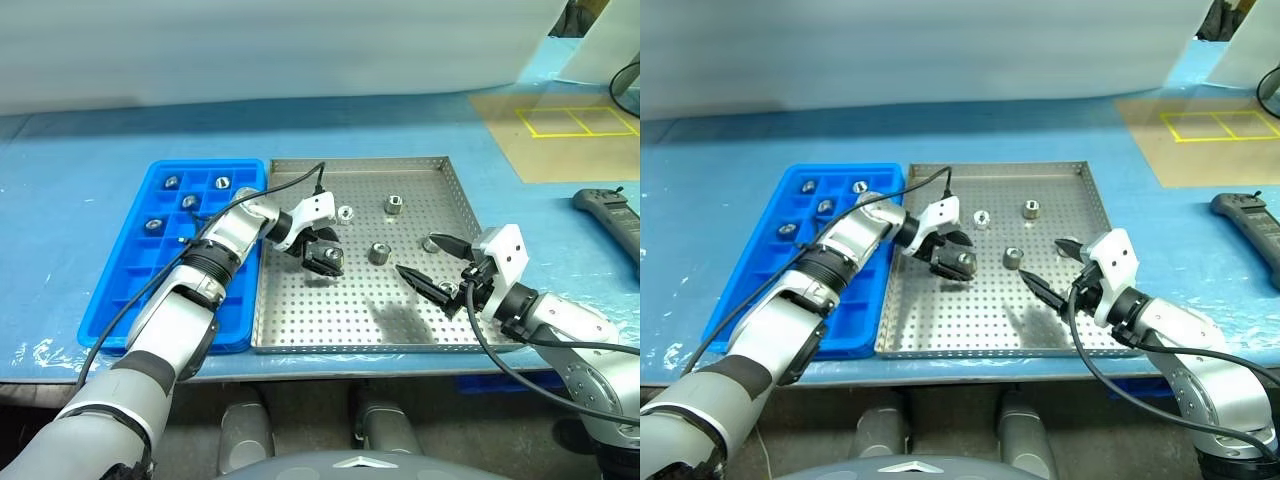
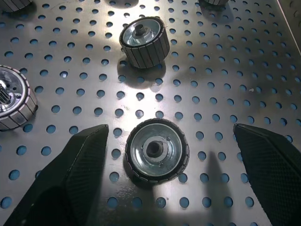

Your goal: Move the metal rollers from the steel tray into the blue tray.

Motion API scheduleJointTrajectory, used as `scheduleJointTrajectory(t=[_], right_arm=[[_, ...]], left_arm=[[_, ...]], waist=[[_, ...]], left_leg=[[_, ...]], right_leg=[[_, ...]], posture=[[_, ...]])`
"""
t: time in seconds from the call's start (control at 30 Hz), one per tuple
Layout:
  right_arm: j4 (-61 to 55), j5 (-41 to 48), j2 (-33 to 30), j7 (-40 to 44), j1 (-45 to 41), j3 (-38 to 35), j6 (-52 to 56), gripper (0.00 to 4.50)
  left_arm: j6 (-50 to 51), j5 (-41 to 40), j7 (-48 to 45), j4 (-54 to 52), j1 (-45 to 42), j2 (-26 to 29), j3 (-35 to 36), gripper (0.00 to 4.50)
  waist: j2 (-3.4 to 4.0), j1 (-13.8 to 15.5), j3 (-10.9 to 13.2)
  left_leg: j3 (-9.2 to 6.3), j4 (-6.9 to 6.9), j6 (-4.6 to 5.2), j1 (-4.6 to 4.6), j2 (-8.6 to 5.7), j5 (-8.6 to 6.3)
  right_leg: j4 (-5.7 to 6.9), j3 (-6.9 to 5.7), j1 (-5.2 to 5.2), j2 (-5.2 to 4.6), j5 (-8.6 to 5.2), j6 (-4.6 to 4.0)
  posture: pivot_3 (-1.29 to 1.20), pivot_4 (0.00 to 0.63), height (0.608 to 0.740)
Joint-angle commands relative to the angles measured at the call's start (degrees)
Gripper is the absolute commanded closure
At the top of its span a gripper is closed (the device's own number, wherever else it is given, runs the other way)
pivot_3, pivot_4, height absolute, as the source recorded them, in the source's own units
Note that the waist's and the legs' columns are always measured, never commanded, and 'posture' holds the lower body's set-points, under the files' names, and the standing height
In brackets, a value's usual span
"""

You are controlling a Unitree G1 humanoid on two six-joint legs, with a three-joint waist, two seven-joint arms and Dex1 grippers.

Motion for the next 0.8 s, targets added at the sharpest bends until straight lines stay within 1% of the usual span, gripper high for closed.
scheduleJointTrajectory(t=[0.03,0.37,0.43,0.5,0.67,0.7,0.8], right_arm=[[-3.10,0.58,0.02,-0.30,-0.10,-1.41,-0.65,0.01],[-3.16,0.28,0.10,-0.53,0.03,-1.17,-0.80,0.01],[-3.11,0.10,0.13,-0.56,0.08,-1.03,-0.92,0.00],[-3.12,0.06,0.20,-0.67,0.03,-0.89,-0.93,0.00],[-3.22,-0.07,0.24,-0.92,0.30,-0.63,-1.11,0.00],[-3.24,-0.01,0.25,-0.97,0.33,-0.66,-1.14,0.00],[-3.31,0.17,0.22,-1.07,0.34,-0.72,-1.11,0.00]], left_arm=[[-0.73,0.42,-0.29,0.69,-1.76,-0.36,0.02,0.00],[-1.36,1.67,0.72,3.57,-2.65,-1.37,-0.04,0.00],[-1.08,1.53,1.30,3.89,-2.87,-1.67,0.30,0.41],[-0.94,1.47,1.62,4.19,-3.05,-1.83,0.44,0.94],[-1.00,1.68,1.78,4.82,-3.18,-2.02,0.16,2.72],[-0.99,1.72,1.67,4.88,-3.14,-1.99,0.06,2.79],[-1.08,1.89,1.57,4.80,-2.93,-1.85,-0.16,2.79]], waist=[[0.00,-0.01,0.00],[0.00,-0.06,0.00],[-0.01,-0.06,0.00],[-0.01,-0.08,0.00],[-0.01,-0.10,0.00],[-0.01,-0.10,0.00],[-0.01,-0.13,0.01]], left_leg=[[0.00,-0.01,0.00,0.00,0.00,0.00],[0.00,-0.01,0.02,-0.01,0.00,-0.01],[0.00,-0.01,0.03,-0.01,0.00,-0.02],[0.00,-0.02,0.04,-0.02,0.00,-0.02],[0.00,-0.03,0.05,-0.02,0.00,-0.03],[0.00,-0.04,0.06,-0.02,0.00,-0.04],[0.00,-0.03,0.07,-0.02,-0.01,-0.04]], right_leg=[[0.00,0.00,0.00,0.00,0.00,0.00],[-0.03,0.00,0.00,0.00,0.00,0.00],[-0.03,-0.01,0.00,0.00,0.00,0.00],[-0.04,-0.01,0.00,-0.01,0.00,0.00],[-0.07,-0.01,0.00,0.00,0.00,0.00],[-0.08,-0.01,0.00,0.00,-0.01,0.01],[-0.09,-0.01,0.00,0.00,0.00,0.01]], posture=[[-0.34,0.150,0.740],[-0.34,0.150,0.740],[-0.34,0.150,0.740],[-0.34,0.150,0.740],[-0.34,0.150,0.740],[-0.34,0.150,0.740],[-0.34,0.150,0.740]])
